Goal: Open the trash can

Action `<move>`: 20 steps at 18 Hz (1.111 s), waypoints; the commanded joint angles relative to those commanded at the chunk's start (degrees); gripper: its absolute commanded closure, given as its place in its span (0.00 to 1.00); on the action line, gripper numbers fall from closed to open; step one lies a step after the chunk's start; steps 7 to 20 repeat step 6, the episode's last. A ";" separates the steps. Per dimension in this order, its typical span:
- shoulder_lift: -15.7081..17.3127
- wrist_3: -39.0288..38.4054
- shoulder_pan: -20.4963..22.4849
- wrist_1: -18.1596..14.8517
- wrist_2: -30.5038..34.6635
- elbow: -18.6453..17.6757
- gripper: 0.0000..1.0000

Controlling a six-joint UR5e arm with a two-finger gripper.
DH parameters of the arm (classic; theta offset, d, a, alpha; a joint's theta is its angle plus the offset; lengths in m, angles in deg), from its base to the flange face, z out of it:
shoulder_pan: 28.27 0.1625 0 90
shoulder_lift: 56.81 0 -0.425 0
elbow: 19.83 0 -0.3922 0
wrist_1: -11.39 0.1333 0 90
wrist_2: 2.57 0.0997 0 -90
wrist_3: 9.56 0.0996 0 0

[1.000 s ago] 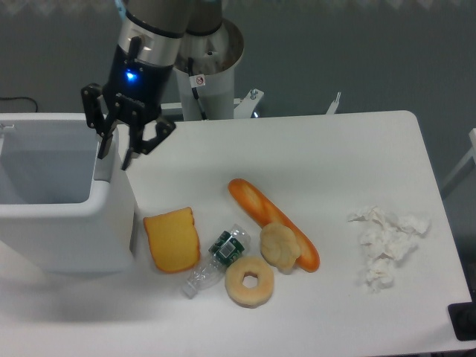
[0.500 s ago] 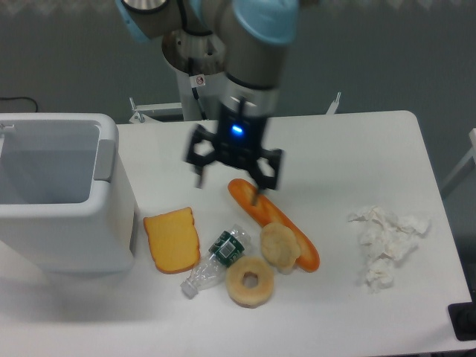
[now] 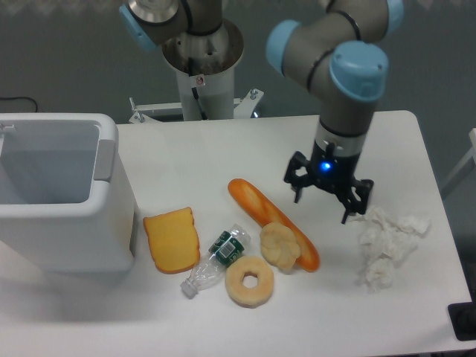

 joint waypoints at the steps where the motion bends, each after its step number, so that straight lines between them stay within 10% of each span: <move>1: -1.06 2.54 0.18 0.09 0.96 0.53 0.00; 20: -1.77 6.17 -0.26 0.35 2.47 0.36 0.00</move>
